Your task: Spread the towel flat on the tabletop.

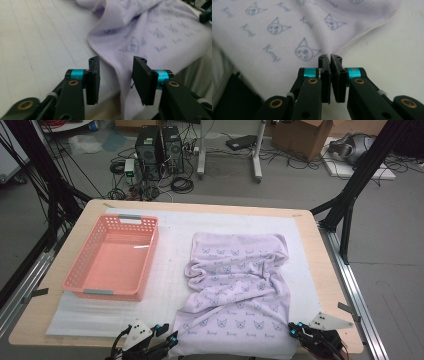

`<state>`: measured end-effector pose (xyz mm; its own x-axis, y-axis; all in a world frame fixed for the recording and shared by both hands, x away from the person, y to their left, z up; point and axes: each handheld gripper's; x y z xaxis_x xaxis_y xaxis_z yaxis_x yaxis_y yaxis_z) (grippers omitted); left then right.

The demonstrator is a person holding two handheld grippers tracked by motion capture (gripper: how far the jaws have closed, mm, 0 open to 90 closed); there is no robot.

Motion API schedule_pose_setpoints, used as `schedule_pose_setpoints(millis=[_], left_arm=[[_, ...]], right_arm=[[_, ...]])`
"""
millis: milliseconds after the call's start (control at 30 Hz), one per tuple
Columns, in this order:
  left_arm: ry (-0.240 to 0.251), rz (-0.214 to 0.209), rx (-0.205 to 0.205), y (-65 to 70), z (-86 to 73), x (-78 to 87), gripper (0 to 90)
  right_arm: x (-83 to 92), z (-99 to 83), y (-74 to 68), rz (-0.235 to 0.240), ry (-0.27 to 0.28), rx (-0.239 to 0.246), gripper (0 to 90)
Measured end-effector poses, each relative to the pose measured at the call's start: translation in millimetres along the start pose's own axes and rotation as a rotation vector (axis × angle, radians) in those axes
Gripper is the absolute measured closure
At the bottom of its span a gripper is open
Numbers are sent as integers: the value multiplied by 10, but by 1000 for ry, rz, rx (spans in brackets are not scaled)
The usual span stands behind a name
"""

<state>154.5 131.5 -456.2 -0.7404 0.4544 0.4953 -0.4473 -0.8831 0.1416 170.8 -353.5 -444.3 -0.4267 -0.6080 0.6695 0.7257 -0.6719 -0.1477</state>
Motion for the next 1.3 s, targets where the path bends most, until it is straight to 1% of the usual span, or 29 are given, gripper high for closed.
schedule_pose_setpoints(millis=[100, 133, 167, 200, 233, 267, 300, 333, 400, 433, 467, 500, 533, 567, 600, 667, 733, 867, 933, 1000, 1033, 1067, 1100, 1133, 1167, 1233, 1300], left_arm=[[9, -17, -3, -16, 95, -108, 516], [3, -23, -2, -16, 124, -157, 506], [-6, -30, -4, -15, 152, -213, 494], [-14, -32, -11, -6, 173, -271, 479], [-27, -35, -21, 9, 190, -324, 475], [-40, -41, -26, 25, 203, -372, 474], [-49, -49, -30, 44, 212, -414, 471], [-58, -56, -38, 59, 221, -451, 470], [-57, -63, -44, 76, 244, -506, 469], [-64, -73, -46, 79, 259, -530, 484], [-69, -64, -69, 99, 262, -549, 527], [-61, -38, -108, 130, 255, -554, 599], [-55, -12, -137, 160, 250, -556, 673], [-55, 13, -153, 176, 254, -552, 739], [-64, 18, -150, 172, 260, -545, 835], [-73, 22, -138, 147, 261, -514, 861], [-81, 23, -118, 97, 240, -432, 866], [-86, 27, -72, -35, 145, -165, 867], [-91, 27, -70, -69, 80, -74, 865], [-84, 27, -62, -91, 52, -54, 860], [-77, 22, -57, -100, 55, -65, 849], [-66, 19, -55, -99, 63, -81, 829], [-53, 18, -50, -93, 70, -102, 791], [-46, 8, -34, -89, 79, -126, 706], [-40, 2, -31, -84, 91, -150, 664], [-33, -6, -30, -66, 118, -205, 574], [-34, -26, -18, -46, 152, -266, 512]], right_arm=[[156, -110, -9, -2, -25, -1, 872], [194, -140, -6, 0, -19, -2, 857], [215, -159, 0, 4, -4, -8, 817], [220, -166, 13, 0, 10, -20, 754], [210, -159, 38, -4, 25, -33, 692], [193, -143, 58, -15, 41, -48, 659], [173, -121, 76, -16, 53, -54, 644], [150, -94, 92, -19, 62, -50, 616], [104, -41, 111, -31, 75, -52, 609], [76, -19, 126, -41, 81, -49, 595], [49, -1, 138, -50, 82, -53, 585], [23, 14, 155, -52, 82, -57, 584], [-2, 27, 173, -55, 80, -59, 578], [-27, 39, 184, -59, 79, -64, 573], [-49, 51, 200, -62, 77, -63, 573], [-90, 65, 220, -60, 68, -64, 570], [-117, 71, 235, -56, 72, -74, 564], [-154, 103, 231, -45, 76, -76, 550], [-186, 130, 208, -29, 73, -68, 553], [-223, 159, 165, -25, 61, -45, 565], [-232, 170, 143, -26, 53, -38, 600], [-233, 175, 134, -21, 49, -29, 665], [-226, 174, 123, -6, 43, -31, 745], [-215, 168, 116, 6, 39, -23, 821], [-197, 159, 103, 5, 29, -18, 839], [-133, 135, 90, -19, 2, 1, 855], [-38, 87, 94, -62, -24, 5, 858]])
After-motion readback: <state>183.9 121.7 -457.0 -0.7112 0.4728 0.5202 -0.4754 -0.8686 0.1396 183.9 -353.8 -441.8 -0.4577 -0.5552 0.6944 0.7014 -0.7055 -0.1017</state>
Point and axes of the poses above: each handheld gripper's, and its own axes: x roughly backward along the jaws, z roughly out of its top, y roughly to its right, and after that the axes turned 11 degrees about z, right-handed
